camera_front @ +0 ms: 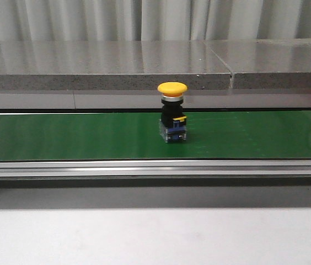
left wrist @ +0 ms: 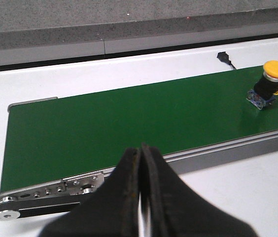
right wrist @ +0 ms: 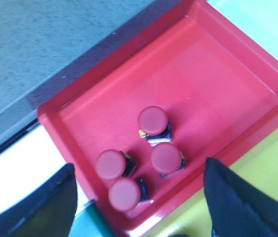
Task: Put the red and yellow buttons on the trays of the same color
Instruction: 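Move the right gripper back over the belt end above the yellow button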
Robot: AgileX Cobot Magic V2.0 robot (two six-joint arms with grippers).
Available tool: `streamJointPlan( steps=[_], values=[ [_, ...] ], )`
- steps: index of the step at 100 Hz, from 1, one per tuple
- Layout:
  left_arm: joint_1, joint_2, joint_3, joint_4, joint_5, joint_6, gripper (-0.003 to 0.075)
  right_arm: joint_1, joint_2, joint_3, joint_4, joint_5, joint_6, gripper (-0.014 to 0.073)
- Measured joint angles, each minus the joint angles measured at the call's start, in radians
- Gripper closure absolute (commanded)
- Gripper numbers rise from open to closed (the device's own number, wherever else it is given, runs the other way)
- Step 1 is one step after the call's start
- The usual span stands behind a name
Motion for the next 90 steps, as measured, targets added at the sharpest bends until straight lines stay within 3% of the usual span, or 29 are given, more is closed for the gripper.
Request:
streamJointPlan(
  steps=[40, 61, 90],
  values=[
    [0.000, 0.000, 0.000, 0.000, 0.000, 0.000, 0.0741, 0.155, -0.137, 0.000, 0.000, 0.149, -0.089, 0.0052],
    [0.000, 0.000, 0.000, 0.000, 0.000, 0.000, 0.0741, 0.308, -0.155, 0.000, 0.013, 0.276, -0.195, 0.0052],
    [0.000, 0.000, 0.000, 0.000, 0.000, 0.000, 0.0741, 0.536, -0.125, 0.001, 0.143, 0.385, -0.357, 0.0052]
  ],
)
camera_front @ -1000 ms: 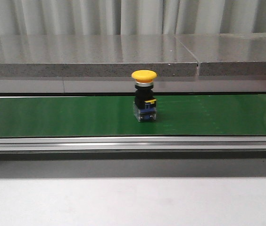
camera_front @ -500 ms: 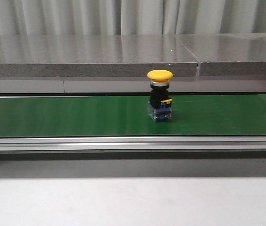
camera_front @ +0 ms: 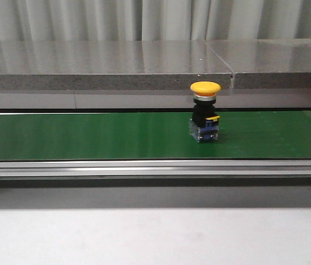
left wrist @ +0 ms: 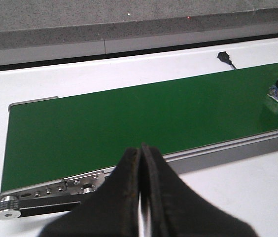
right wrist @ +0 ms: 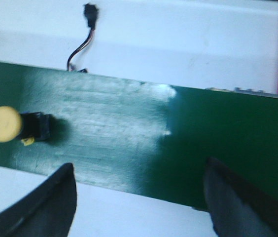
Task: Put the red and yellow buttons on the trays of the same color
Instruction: 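Move the right gripper back over the belt end above the yellow button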
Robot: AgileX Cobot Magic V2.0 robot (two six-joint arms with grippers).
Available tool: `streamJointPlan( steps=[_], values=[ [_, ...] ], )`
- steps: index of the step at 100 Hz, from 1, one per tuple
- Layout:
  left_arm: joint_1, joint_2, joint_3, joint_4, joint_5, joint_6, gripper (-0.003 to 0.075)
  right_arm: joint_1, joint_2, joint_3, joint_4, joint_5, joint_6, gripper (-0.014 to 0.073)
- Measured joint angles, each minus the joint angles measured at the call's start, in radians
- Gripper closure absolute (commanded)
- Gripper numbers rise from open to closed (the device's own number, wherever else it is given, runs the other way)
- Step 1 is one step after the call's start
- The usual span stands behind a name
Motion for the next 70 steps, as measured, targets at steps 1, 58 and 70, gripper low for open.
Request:
streamJointPlan(
  steps=[1, 58, 70],
  values=[
    [0.000, 0.000, 0.000, 0.000, 0.000, 0.000, 0.0741, 0.005, 0.002, 0.000, 0.000, 0.003, -0.001, 0.0052],
    [0.000, 0.000, 0.000, 0.000, 0.000, 0.000, 0.0741, 0.263, 0.204, 0.000, 0.063, 0.016, -0.089, 0.0052],
    [0.000, 0.000, 0.000, 0.000, 0.000, 0.000, 0.0741, 0.267, 0.248, 0.000, 0.083, -0.016, -0.101, 0.0052]
  ],
)
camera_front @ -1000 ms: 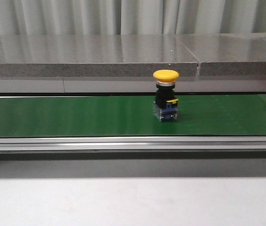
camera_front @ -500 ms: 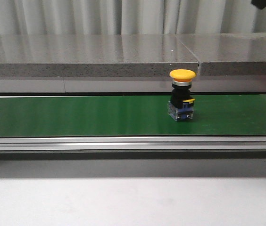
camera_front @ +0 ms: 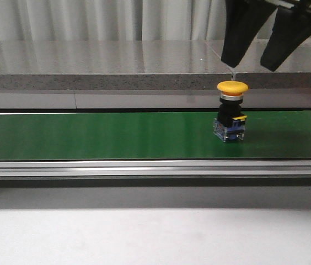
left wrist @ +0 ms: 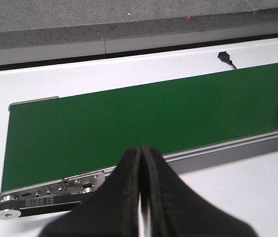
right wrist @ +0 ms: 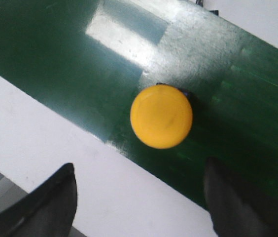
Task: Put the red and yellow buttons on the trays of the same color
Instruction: 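Move the right gripper back over the belt end above the yellow button, then grasp the yellow button with the right gripper and lift it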
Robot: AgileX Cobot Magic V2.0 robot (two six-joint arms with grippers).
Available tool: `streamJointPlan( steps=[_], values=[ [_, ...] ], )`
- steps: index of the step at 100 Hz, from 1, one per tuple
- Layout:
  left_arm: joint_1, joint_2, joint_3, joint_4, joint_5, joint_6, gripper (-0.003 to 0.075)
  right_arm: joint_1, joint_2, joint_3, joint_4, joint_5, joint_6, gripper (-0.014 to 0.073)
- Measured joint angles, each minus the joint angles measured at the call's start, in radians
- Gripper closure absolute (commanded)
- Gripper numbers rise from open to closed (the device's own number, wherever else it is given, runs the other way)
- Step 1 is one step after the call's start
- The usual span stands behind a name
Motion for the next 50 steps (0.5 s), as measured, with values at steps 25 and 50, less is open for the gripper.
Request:
streamJointPlan(
  steps=[25, 50],
  values=[
    [0.000, 0.000, 0.000, 0.000, 0.000, 0.000, 0.0741, 0.000, 0.099, 0.000, -0.035, -0.078, -0.004, 0.0148],
    [0.000, 0.000, 0.000, 0.000, 0.000, 0.000, 0.0741, 0.000, 0.117, 0.000, -0.072, -0.080, -0.004, 0.0513]
  ],
)
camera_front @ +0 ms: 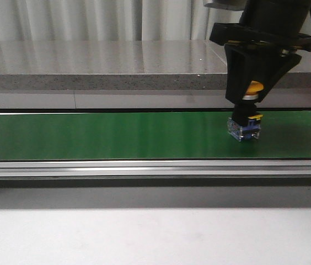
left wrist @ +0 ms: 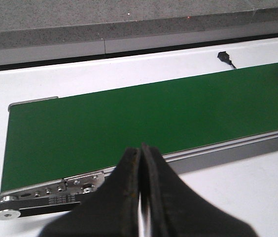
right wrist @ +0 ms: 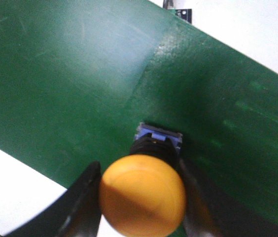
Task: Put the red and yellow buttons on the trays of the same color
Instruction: 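Grasp the yellow button with the right gripper and lift it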
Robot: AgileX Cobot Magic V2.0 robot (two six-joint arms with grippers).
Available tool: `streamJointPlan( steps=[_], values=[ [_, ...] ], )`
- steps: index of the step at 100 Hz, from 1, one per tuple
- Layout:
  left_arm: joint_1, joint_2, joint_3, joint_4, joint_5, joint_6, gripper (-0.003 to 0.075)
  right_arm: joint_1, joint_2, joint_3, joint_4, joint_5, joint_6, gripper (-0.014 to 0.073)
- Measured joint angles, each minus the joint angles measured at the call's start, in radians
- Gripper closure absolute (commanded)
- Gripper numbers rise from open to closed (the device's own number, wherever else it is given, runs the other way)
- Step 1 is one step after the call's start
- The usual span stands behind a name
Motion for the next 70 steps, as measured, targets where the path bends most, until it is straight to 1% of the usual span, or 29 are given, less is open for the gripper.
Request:
streamJointPlan(
  steps=[10, 28, 37, 51, 70],
  values=[
    [0.000, 0.000, 0.000, 0.000, 0.000, 0.000, 0.0741, 0.000, -0.005, 0.000, 0.000, -0.015, 0.016, 0.0560],
    [0.000, 0.000, 0.001, 0.000, 0.000, 0.000, 0.0741, -0.011, -0.083, 0.023, -0.010, -0.053, 0.165, 0.0563],
    [0.000, 0.000, 0.001, 0.000, 0.000, 0.000, 0.0741, -0.038, -0.137, 0.054, -0.028, -0.062, 0.228, 0.0563],
    [0.000, 0.000, 0.001, 0.000, 0.000, 0.000, 0.0741, -0.109, -0.223, 0.116, -0.055, -0.062, 0.268, 0.0563],
    [0.000, 0.000, 0.001, 0.000, 0.000, 0.000, 0.0741, -0.270, -0.319, 0.193, -0.061, -0.062, 0.299, 0.0563]
  ],
)
